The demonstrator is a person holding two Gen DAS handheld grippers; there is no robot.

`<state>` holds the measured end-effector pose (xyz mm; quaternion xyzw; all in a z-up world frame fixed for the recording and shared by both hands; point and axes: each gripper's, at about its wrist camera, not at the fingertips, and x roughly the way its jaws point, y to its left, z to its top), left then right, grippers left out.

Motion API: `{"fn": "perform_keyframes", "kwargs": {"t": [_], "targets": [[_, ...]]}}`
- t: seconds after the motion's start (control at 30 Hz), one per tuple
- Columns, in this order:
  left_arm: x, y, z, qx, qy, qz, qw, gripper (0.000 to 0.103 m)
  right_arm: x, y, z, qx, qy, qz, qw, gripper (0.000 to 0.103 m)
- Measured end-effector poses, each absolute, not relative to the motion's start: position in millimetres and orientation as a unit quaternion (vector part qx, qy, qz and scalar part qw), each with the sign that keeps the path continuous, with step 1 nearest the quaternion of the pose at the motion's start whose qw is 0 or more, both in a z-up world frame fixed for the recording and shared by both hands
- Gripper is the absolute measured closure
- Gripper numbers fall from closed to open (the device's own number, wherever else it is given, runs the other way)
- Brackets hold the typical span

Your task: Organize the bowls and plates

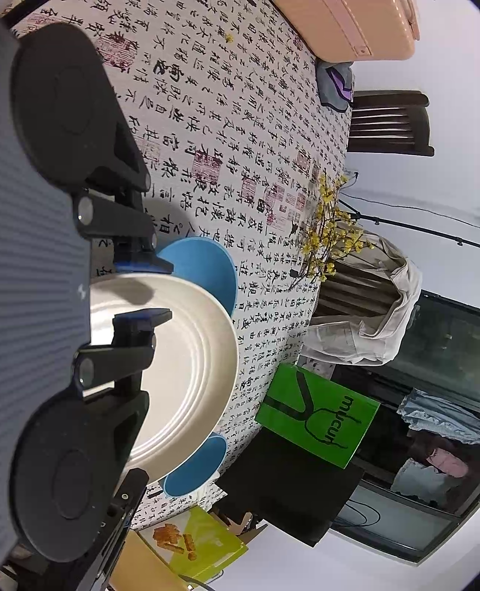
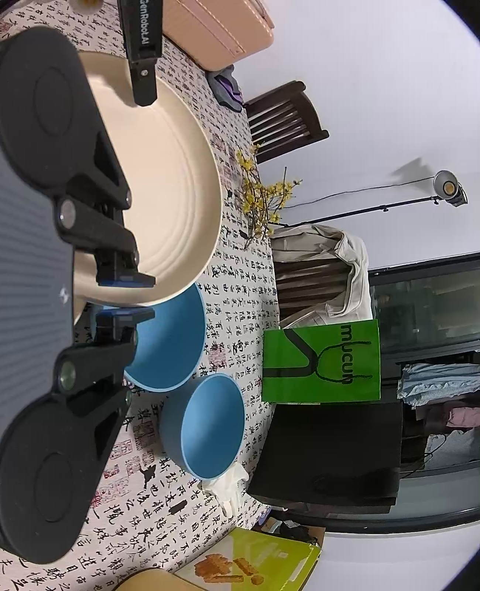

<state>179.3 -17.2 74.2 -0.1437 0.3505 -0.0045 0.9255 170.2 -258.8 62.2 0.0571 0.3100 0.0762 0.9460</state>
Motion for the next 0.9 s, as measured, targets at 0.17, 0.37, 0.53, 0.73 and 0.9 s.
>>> {"fn": "perform_keyframes", "kwargs": {"t": [0.17, 0.37, 0.53, 0.73, 0.9], "targets": [[170.5, -16.8, 70.5, -0.142, 0.351, -0.005, 0.925, 0.084, 162.5, -260.3, 59.9, 0.059, 0.310, 0.078, 0.946, 0.092], [159.0, -17.0, 64.4, -0.142, 0.353, -0.007, 0.925, 0.084, 153.4, -261.7, 55.8, 0.063, 0.311, 0.077, 0.945, 0.092], [153.9, -15.6, 59.7, -0.145, 0.356, -0.004, 0.923, 0.084, 147.0, -260.9, 51.6, 0.065, 0.313, 0.079, 0.944, 0.092], [149.2, -13.6, 55.9, -0.140, 0.359, -0.003, 0.923, 0.084, 139.0, -259.7, 46.9, 0.070, 0.311, 0.084, 0.944, 0.092], [145.0, -14.4, 51.6, -0.138, 0.360, -0.006, 0.923, 0.084, 135.1, -263.1, 40.1, 0.075, 0.315, 0.084, 0.943, 0.092]]}}
